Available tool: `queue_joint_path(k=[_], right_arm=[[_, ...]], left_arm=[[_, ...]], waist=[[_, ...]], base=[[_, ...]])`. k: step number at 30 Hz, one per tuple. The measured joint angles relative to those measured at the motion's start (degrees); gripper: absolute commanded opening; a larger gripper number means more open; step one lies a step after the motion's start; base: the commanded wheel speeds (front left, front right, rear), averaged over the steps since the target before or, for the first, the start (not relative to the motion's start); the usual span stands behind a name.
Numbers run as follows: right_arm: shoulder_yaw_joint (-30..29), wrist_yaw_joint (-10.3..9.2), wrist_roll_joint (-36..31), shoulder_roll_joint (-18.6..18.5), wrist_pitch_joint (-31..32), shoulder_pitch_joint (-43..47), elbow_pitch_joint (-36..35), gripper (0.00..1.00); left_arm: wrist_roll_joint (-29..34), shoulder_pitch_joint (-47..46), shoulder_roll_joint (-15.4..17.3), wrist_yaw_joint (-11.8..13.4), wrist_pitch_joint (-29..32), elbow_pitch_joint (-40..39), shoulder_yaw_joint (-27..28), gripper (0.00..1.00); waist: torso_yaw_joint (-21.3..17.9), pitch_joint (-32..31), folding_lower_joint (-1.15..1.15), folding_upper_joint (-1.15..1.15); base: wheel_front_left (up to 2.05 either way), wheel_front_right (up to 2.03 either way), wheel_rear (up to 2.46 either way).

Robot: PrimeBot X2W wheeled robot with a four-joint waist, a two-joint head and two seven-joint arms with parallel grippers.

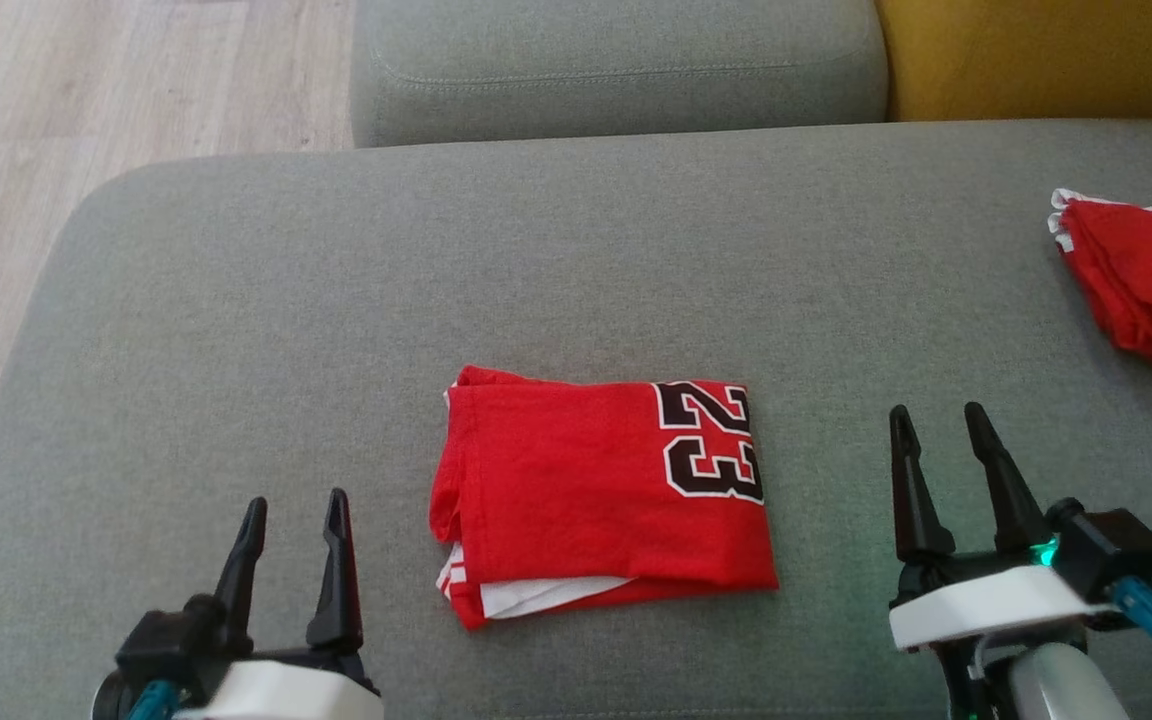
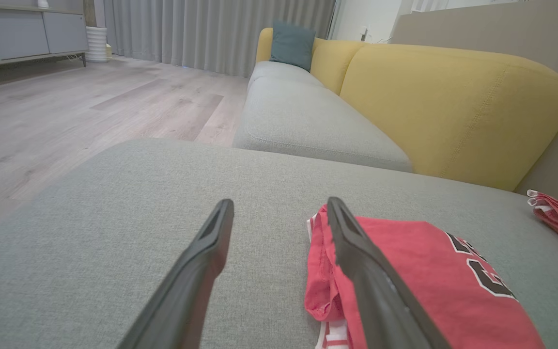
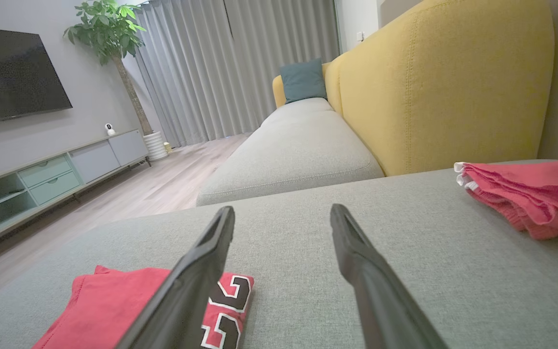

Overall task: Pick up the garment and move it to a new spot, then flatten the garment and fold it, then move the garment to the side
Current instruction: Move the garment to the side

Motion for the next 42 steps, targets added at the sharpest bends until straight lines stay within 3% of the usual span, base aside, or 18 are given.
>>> queue_joint_path(k=[10,15,28,35,42], right_arm=[[-0.4,0.00,0.0,0.0,0.6,0.0,0.1,1.00],[-1.5,0.00,-1.0,0.1,3.8,0.0,1.1,1.00],[1.5,0.00,-0.1,-0.2,28.7,-6.4,3.9,1.00],[2.7,0.00,4.3,-1.9,35.4,-7.6,10.5,1.00],[4.0,0.00,6.9,-2.3,37.8,-9.9,13.1,1.00]], left_arm=[[1.5,0.0,-1.2,-1.8,0.0,1.5,1.7,1.00],[2.1,0.0,-1.8,-2.5,0.0,1.7,1.8,1.00],[2.7,-0.1,-3.4,-4.6,0.0,2.8,1.9,1.00],[2.7,-0.3,-3.6,-4.8,0.0,3.4,1.8,1.00],[2.4,-0.9,-3.7,-4.8,0.0,3.4,1.8,1.00]], waist=[[0.4,-0.6,0.00,0.00],[0.5,-0.7,0.00,0.00],[3.6,0.9,0.00,0.00],[7.5,2.6,0.00,0.00],[9.6,3.8,0.00,0.00]], base=[[0.00,0.00,0.00],[0.00,0.00,0.00],[0.00,0.00,0.00],[0.00,0.00,0.00],[0.00,0.00,0.00]])
